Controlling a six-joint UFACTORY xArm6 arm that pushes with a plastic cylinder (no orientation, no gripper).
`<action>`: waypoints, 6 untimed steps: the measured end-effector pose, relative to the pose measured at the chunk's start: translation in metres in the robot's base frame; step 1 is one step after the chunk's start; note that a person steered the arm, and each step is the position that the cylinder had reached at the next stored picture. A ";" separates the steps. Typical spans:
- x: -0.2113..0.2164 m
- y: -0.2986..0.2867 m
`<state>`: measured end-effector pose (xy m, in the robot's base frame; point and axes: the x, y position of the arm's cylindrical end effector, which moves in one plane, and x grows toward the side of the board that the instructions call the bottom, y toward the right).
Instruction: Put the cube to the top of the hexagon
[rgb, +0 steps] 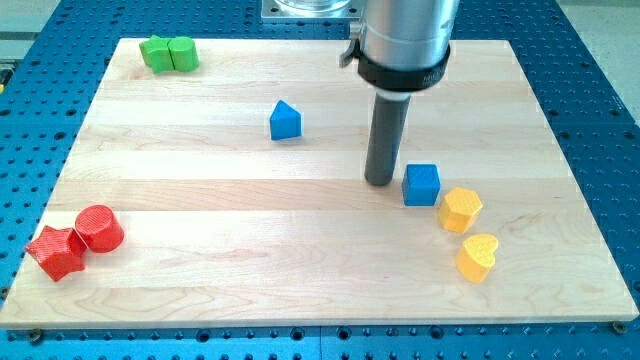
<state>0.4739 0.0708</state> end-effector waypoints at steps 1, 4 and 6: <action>0.029 0.027; -0.026 0.049; 0.009 0.036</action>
